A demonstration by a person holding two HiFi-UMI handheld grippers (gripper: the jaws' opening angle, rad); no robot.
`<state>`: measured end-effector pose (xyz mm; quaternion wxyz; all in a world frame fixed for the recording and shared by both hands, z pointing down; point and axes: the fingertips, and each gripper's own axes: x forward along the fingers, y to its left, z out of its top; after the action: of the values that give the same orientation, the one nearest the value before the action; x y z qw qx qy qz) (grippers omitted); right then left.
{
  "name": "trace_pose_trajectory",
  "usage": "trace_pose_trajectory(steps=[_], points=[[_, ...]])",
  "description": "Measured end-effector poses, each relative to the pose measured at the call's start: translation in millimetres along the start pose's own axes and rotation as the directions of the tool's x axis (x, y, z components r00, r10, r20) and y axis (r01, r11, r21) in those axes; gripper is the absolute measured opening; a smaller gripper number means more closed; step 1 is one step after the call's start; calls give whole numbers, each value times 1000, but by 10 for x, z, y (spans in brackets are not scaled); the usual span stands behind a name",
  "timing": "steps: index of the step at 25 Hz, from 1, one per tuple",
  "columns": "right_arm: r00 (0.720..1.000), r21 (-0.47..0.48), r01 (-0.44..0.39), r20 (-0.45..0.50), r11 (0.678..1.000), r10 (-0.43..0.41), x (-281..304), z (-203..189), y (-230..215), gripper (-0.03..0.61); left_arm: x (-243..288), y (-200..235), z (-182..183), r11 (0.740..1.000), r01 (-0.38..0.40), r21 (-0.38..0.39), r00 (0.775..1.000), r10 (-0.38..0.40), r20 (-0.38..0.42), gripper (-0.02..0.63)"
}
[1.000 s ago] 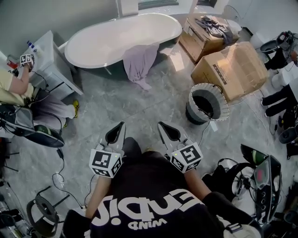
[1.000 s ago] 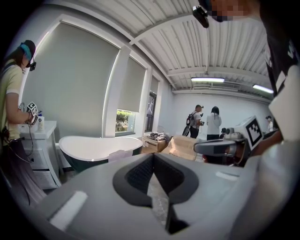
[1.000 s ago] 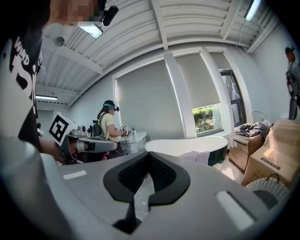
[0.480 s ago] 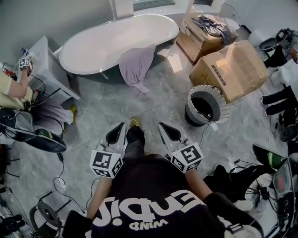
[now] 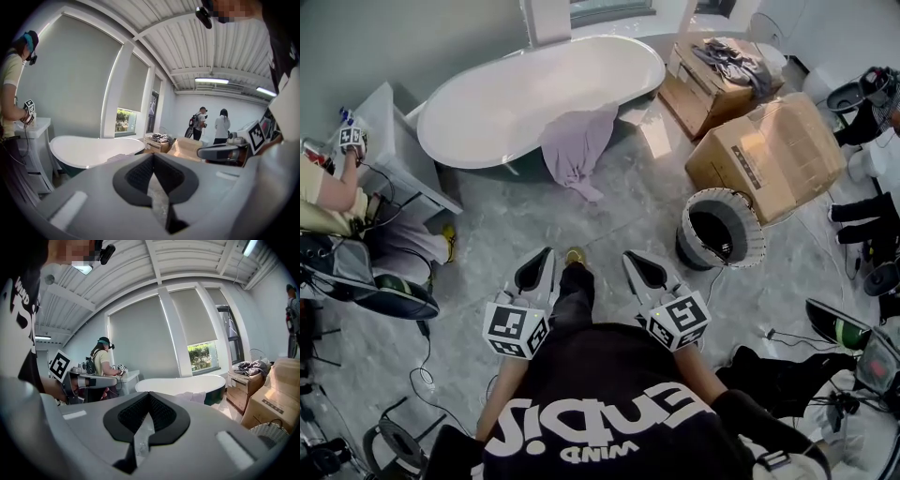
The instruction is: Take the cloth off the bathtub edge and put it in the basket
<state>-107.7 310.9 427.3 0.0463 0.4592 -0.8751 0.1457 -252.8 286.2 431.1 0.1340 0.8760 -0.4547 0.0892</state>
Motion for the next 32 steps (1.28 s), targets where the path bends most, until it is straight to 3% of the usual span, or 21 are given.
trace_pose_trajectory(steps=[8,19,32], points=[[999,-38,-35,6,999,35,711,385,-198,9,477,579,369,1000,-9,-4,1000,9,16,-3],[998,-53,21,-54,998,-24,1419,682,-659,9,1303,1148,694,997,69,-18,998,-69,5,-3],[997,-67,65,-46,996,-68,2155,1019,-1146,9,1988,1713,986,990,116,-78,993,-116,8,-3]])
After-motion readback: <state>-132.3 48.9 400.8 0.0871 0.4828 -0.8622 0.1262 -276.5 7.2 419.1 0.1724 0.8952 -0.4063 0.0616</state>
